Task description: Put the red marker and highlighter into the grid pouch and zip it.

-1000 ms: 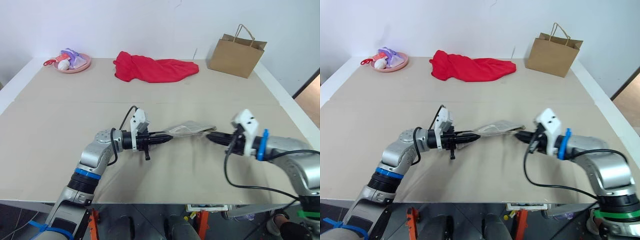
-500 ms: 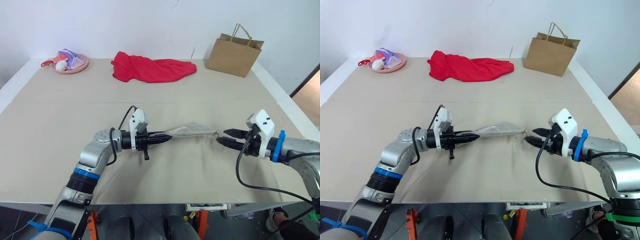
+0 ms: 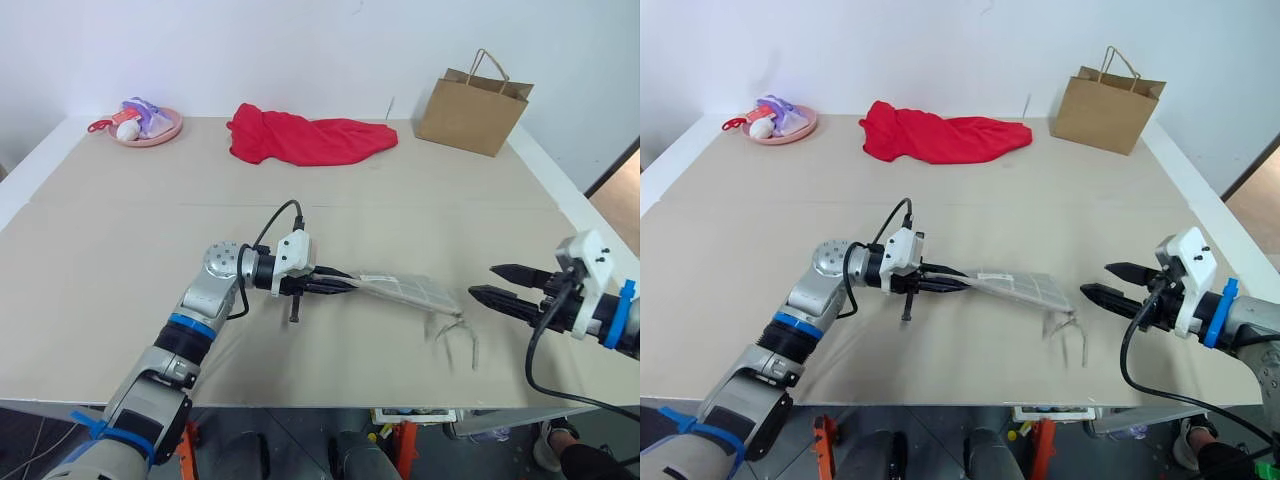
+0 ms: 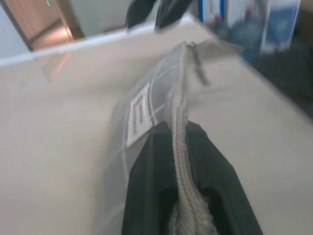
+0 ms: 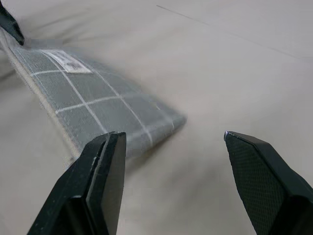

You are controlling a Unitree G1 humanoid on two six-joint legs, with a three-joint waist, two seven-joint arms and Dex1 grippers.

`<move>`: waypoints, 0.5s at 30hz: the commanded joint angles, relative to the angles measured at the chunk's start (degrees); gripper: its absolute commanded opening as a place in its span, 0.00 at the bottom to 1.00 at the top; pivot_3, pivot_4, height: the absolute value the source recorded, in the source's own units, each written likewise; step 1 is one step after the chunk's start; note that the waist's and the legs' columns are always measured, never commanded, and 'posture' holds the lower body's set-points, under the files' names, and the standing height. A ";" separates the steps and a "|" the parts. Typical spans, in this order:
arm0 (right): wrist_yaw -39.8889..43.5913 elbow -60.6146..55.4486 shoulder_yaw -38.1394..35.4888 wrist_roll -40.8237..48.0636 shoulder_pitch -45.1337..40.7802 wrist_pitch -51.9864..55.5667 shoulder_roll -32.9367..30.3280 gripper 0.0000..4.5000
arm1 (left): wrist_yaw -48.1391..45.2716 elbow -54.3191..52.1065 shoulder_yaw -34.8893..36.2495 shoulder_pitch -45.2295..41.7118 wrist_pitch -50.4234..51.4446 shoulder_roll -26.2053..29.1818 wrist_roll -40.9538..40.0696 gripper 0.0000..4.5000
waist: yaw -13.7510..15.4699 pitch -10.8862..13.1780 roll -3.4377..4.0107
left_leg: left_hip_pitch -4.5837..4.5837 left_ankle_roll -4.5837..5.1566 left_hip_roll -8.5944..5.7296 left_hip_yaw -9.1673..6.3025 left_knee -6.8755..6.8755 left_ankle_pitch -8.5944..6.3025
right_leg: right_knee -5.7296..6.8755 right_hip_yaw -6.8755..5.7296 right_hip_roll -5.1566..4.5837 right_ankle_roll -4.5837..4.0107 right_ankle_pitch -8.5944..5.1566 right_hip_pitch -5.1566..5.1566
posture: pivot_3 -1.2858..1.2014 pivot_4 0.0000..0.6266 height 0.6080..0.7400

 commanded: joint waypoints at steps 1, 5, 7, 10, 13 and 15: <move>-1.22 -3.49 -2.56 0.64 1.74 -0.03 0.60 0.79 | -3.21 -2.15 0.24 0.69 4.14 0.56 -2.50 0.41 | -0.20 0.01 -0.01 | -0.02 0.00 0.01 0.00 -0.01 0.00 | 0.00 -0.02 0.01 0.00 -0.01 -0.02 | 0.52 0.24 1.00; -1.78 -3.39 -2.82 0.79 2.82 -0.05 0.96 0.79 | 2.33 -7.13 3.56 1.93 14.80 0.12 -5.28 0.83 | -0.17 0.01 -0.01 | -0.05 0.00 0.03 -0.03 -0.02 0.00 | 0.00 -0.06 -0.02 0.03 -0.04 -0.02 | 0.52 0.24 1.00; -1.68 -2.70 -2.72 0.76 2.60 -0.40 0.84 0.79 | 3.51 -10.00 4.97 2.39 22.74 1.54 -7.86 0.91 | -0.21 0.01 -0.01 | -0.05 0.00 0.02 -0.06 0.02 0.00 | 0.00 -0.05 -0.03 0.04 -0.03 -0.01 | 0.52 0.24 1.00; -0.61 -1.84 -2.21 -0.11 1.81 -3.72 1.00 0.79 | 6.42 -15.70 9.26 3.74 36.84 5.18 -13.67 0.91 | -0.45 0.00 0.01 | 0.01 0.01 0.05 -0.08 0.02 0.00 | 0.02 -0.01 -0.01 0.04 0.00 0.00 | 0.52 0.24 1.00; 0.47 -1.55 -1.93 -0.34 1.58 -6.51 1.26 0.79 | 11.69 -20.67 14.71 6.26 43.16 8.40 -16.67 0.91 | -0.48 0.01 0.02 | 0.06 0.00 0.12 -0.11 0.00 0.00 | 0.07 -0.04 0.05 0.00 -0.02 -0.02 | 0.52 0.24 1.00; 0.97 -1.43 -2.30 0.00 1.83 -7.63 1.61 0.79 | 16.90 -23.52 17.87 8.53 47.07 11.14 -16.51 0.91 | -0.38 0.01 0.02 | 0.05 0.00 0.13 -0.15 -0.02 0.00 | 0.07 -0.08 0.04 -0.02 -0.04 -0.01 | 0.52 0.24 1.00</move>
